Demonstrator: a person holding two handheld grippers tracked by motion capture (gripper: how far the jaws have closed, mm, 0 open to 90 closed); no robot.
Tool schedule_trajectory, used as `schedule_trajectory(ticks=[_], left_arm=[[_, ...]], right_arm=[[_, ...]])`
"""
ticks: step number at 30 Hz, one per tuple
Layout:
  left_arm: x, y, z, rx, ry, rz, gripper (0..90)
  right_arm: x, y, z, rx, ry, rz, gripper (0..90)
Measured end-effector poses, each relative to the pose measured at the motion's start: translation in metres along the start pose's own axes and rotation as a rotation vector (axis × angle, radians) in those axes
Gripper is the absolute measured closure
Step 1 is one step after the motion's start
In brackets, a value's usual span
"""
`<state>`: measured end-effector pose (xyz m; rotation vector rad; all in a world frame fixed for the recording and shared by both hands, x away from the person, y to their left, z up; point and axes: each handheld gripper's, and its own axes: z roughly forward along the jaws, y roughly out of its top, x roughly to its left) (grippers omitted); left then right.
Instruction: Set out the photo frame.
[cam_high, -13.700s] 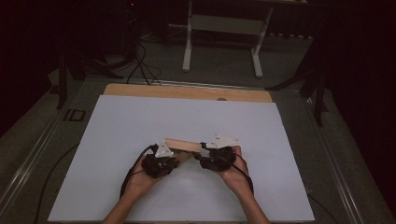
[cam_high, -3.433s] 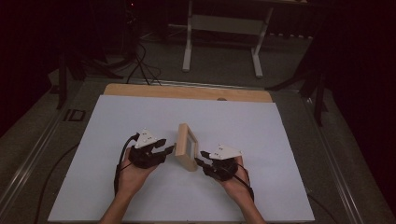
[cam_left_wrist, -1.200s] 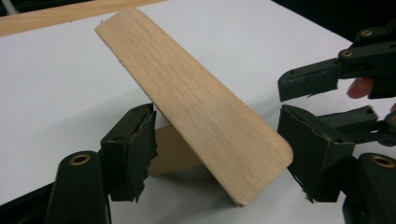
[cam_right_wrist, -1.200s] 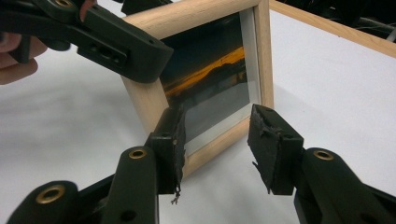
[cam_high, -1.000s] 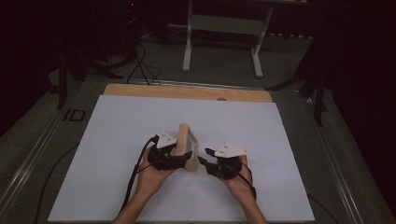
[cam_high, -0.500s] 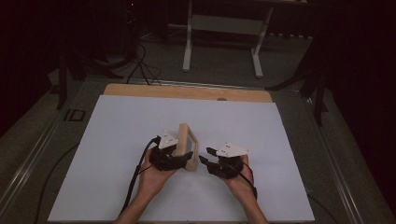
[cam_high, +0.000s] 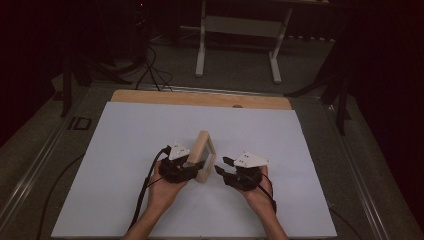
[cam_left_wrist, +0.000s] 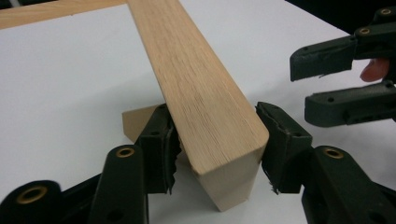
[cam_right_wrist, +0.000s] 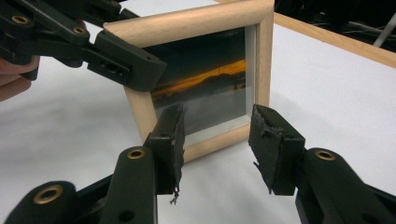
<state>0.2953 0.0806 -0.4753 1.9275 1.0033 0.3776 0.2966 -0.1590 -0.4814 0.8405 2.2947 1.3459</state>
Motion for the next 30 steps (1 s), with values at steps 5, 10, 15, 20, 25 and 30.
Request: schedule_trajectory(ticks=[5, 10, 15, 20, 25, 30], left_arm=[[-0.001, 0.0, 0.0, -0.002, -0.017, 0.013, 55.6], [-0.005, 0.0, 0.001, 0.004, -0.037, 0.064, 58.1], [-0.009, 0.0, 0.001, 0.018, -0.032, 0.11, 60.3], [-0.01, 0.0, 0.001, 0.016, -0.026, 0.12, 60.5], [-0.011, 0.0, 0.001, 0.015, -0.025, 0.131, 60.5], [-0.01, 0.0, 0.001, 0.013, -0.035, 0.143, 60.5]], right_arm=[[-0.003, 0.002, -0.004, -0.013, -0.009, 0.008, 54.9], [-0.006, 0.005, -0.009, -0.034, -0.017, 0.015, 54.8], [-0.007, 0.01, -0.013, -0.055, -0.032, 0.019, 55.1], [-0.01, 0.02, -0.019, -0.09, -0.051, 0.023, 55.3], [-0.015, 0.029, -0.02, -0.117, -0.066, 0.026, 55.4], [-0.018, 0.035, -0.011, -0.101, -0.065, 0.021, 55.5]])
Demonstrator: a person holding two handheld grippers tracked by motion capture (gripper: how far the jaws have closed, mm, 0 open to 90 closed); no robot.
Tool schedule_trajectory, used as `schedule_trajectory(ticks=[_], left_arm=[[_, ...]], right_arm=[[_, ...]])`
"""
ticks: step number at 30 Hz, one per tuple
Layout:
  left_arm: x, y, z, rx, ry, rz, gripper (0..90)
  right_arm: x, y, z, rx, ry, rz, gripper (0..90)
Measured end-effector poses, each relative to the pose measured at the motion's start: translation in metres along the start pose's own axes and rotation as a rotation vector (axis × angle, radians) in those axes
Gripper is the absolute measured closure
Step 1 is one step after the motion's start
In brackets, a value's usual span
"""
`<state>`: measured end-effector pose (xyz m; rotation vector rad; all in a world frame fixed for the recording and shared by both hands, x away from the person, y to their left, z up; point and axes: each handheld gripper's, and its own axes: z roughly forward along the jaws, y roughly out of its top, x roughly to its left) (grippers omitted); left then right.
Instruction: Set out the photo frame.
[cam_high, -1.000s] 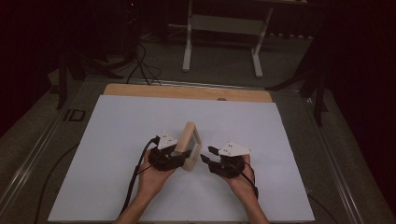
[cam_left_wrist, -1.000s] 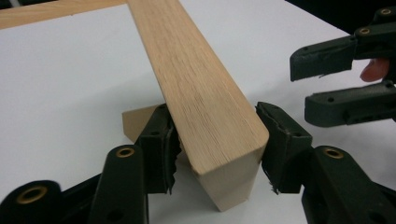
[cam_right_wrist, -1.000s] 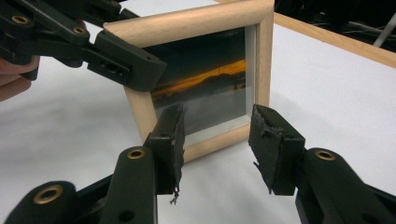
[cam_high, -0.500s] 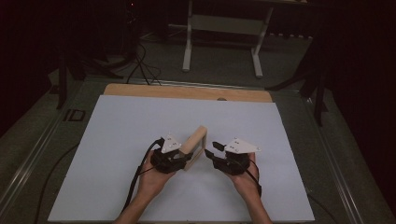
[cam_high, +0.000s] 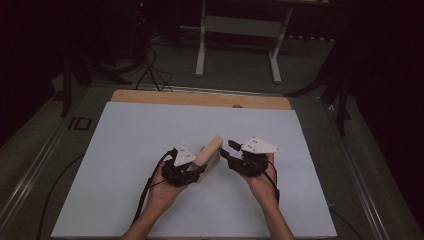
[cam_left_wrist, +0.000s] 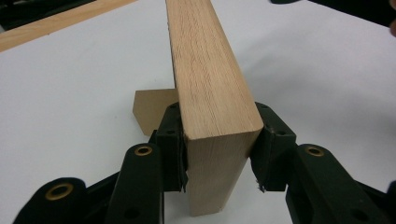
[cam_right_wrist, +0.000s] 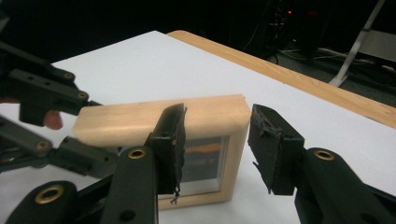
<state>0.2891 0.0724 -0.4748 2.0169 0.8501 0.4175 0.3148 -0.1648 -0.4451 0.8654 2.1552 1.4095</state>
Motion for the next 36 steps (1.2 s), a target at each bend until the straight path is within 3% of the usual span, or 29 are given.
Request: schedule_trajectory(ticks=[8, 13, 15, 23, 31, 36], left_arm=[[-0.001, 0.0, 0.0, 0.003, 0.001, 0.028, 60.5], [-0.001, 0.0, 0.0, 0.003, 0.0, 0.031, 60.4], [-0.001, 0.0, 0.0, 0.004, 0.0, 0.032, 60.4], [-0.001, 0.0, 0.0, 0.002, 0.002, 0.039, 60.4], [-0.002, -0.001, -0.002, 0.009, -0.007, 0.068, 60.5], [-0.001, -0.001, -0.002, 0.005, -0.007, 0.063, 60.3]], right_arm=[[-0.004, 0.011, 0.014, -0.005, -0.019, -0.007, 62.5], [-0.006, 0.02, 0.025, -0.002, -0.05, -0.013, 86.8], [-0.006, 0.022, 0.03, 0.004, -0.055, -0.017, 89.7], [-0.005, 0.025, 0.046, 0.028, -0.048, -0.011, 89.8], [-0.009, 0.026, 0.066, 0.082, -0.051, 0.005, 89.9], [-0.009, 0.025, 0.071, 0.114, -0.054, -0.002, 89.8]])
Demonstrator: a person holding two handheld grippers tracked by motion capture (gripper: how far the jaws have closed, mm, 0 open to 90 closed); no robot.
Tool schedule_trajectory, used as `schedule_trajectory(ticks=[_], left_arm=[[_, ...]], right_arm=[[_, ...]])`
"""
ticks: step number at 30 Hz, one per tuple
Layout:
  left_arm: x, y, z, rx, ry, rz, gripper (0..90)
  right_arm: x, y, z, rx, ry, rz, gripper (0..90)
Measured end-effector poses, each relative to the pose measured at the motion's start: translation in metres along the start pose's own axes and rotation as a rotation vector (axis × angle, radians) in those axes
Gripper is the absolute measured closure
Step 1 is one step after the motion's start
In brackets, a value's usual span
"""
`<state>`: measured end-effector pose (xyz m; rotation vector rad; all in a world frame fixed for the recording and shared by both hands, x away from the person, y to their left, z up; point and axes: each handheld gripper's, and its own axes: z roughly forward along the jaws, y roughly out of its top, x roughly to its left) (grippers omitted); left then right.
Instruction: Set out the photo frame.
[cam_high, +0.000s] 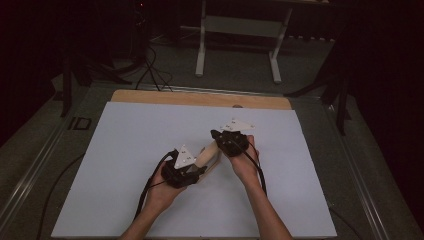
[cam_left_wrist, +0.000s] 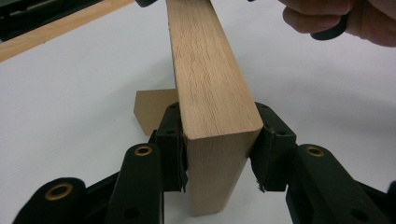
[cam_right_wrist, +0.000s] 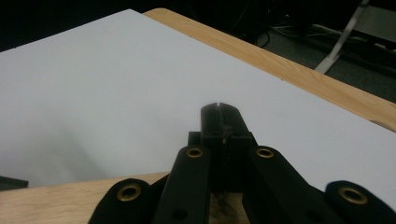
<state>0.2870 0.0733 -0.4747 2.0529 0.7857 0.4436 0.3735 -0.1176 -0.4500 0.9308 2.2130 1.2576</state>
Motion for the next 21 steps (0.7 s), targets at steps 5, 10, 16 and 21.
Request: schedule_trajectory(ticks=[5, 10, 16, 21], left_arm=[[0.003, -0.001, -0.002, 0.004, 0.028, -0.008, 59.2], [0.009, -0.002, -0.003, 0.0, 0.056, -0.043, 57.6], [0.014, -0.002, -0.004, -0.002, 0.072, -0.056, 56.0], [0.016, -0.003, -0.004, -0.005, 0.08, -0.069, 55.0]], right_arm=[[0.002, 0.001, -0.003, 0.015, -0.018, -0.023, 89.9], [-0.001, -0.001, -0.007, 0.024, -0.019, -0.015, 89.8], [-0.002, -0.002, -0.012, 0.036, -0.021, -0.021, 89.8], [-0.001, -0.004, -0.016, 0.044, -0.024, -0.018, 89.9]])
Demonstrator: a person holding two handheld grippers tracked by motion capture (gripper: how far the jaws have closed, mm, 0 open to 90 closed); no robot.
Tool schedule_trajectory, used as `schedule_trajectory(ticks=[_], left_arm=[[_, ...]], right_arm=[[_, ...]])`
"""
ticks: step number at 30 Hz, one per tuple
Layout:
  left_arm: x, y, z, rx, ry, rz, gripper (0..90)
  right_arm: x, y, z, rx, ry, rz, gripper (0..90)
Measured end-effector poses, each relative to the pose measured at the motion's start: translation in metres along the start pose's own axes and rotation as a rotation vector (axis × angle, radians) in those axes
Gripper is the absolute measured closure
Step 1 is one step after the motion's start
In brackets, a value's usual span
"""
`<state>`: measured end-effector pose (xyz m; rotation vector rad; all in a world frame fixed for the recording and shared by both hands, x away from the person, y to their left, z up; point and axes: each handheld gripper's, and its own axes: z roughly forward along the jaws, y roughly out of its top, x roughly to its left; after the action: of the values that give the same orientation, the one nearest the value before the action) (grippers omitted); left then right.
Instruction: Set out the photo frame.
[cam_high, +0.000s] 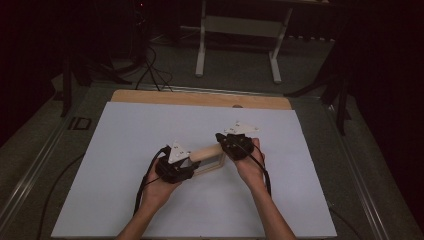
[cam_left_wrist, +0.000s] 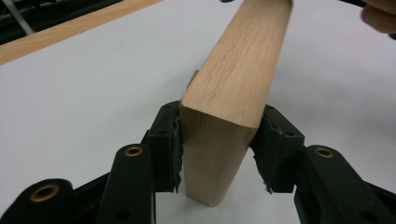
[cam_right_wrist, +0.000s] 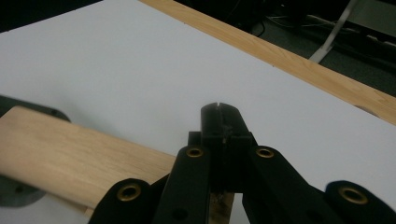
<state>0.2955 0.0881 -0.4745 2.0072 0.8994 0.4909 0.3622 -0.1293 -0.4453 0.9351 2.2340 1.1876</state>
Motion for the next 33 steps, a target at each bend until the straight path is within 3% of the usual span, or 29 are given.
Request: schedule_trajectory(ticks=[5, 11, 23, 28, 29, 33], left_arm=[[0.004, 0.0, 0.0, 0.001, 0.003, -0.018, 54.5], [0.004, 0.0, 0.001, 0.003, 0.007, -0.01, 54.4], [0.005, 0.0, 0.001, 0.0, 0.002, -0.023, 52.0], [0.005, 0.0, 0.001, 0.001, 0.001, -0.021, 51.7], [0.005, 0.0, 0.001, -0.003, 0.0, -0.023, 51.7], [0.005, 0.0, 0.001, 0.0, 0.001, -0.021, 51.7]], right_arm=[[0.003, -0.003, -0.006, -0.008, 0.004, -0.013, 89.8], [0.003, -0.008, -0.014, -0.027, 0.015, -0.014, 88.4], [-0.004, -0.017, -0.039, -0.106, 0.078, -0.035, 58.9], [-0.005, -0.023, -0.042, -0.093, 0.105, -0.046, 51.0], [-0.005, -0.027, -0.043, -0.088, 0.136, -0.059, 45.5], [-0.007, -0.032, -0.04, -0.046, 0.181, -0.05, 36.6]])
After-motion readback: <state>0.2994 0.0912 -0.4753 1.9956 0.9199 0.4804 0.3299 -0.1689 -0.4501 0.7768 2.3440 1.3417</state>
